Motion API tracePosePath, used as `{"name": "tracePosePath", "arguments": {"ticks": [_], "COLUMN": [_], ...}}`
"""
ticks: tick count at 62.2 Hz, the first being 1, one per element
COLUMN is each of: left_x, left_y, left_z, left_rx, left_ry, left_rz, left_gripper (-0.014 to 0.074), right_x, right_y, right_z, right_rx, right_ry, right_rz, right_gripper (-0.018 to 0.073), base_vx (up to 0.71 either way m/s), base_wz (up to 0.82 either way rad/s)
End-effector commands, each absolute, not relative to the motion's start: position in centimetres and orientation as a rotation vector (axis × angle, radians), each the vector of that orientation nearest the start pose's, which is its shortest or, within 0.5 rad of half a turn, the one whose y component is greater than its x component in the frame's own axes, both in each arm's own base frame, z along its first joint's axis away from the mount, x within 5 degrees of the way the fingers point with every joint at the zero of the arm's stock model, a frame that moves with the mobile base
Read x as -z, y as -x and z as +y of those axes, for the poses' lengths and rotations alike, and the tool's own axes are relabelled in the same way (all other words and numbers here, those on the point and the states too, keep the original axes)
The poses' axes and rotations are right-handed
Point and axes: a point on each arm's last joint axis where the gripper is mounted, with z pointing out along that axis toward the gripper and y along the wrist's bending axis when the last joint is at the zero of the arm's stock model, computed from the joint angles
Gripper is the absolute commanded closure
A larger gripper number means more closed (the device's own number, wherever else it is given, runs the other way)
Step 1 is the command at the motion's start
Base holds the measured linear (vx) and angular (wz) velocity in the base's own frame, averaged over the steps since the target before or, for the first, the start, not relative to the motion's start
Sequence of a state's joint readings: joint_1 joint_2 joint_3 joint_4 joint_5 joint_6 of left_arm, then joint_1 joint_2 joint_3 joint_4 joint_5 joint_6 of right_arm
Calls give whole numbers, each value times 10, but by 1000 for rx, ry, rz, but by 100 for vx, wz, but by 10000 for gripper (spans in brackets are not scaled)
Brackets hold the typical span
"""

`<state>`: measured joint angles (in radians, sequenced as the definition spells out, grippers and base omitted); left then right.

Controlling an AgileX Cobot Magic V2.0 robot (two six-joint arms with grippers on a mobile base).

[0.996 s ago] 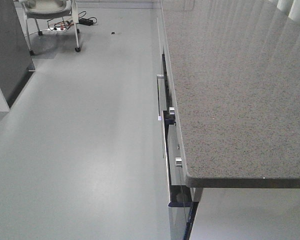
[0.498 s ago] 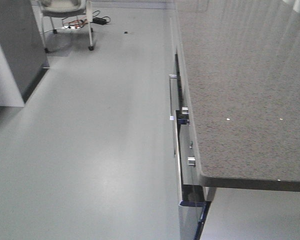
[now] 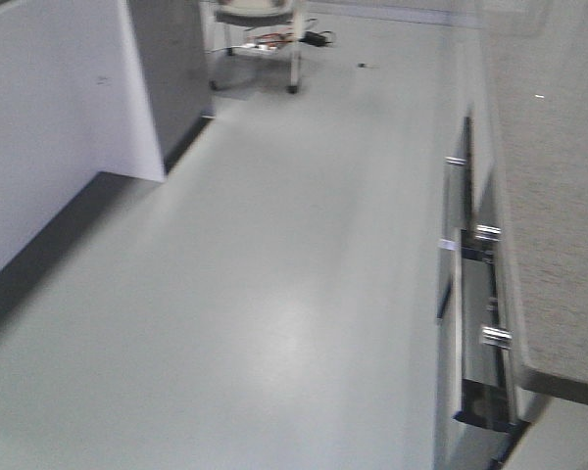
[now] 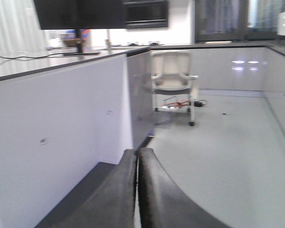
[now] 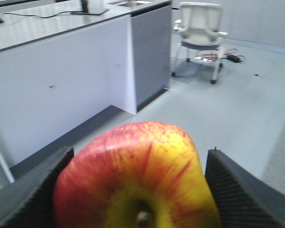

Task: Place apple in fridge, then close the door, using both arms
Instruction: 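Drive the base away from the counter, holding the apple in the right gripper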

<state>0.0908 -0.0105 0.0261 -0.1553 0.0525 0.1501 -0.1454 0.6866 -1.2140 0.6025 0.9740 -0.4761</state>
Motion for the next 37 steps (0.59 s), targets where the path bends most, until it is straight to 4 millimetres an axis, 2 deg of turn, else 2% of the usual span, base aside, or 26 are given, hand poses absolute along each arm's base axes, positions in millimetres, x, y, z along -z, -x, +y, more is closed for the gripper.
{"name": "tracePosePath", "arguments": {"ticks": [1, 37], "left_x": [-200, -200], "left_y": [-56, -56], "left_z": [5, 5], "left_rx": [-59, -59], "left_ry": [81, 81], "left_rz": [1486, 1486], "left_gripper": [603, 603], "right_x": [-486, -486], "right_y": [-83, -83], "right_z": [31, 31], "right_rx": [-271, -271], "right_ry": [275, 275], "right_rz": [1703, 1703], "right_gripper": [566, 566], "base_vx": [-5, -5], "base_wz": [59, 54]}}
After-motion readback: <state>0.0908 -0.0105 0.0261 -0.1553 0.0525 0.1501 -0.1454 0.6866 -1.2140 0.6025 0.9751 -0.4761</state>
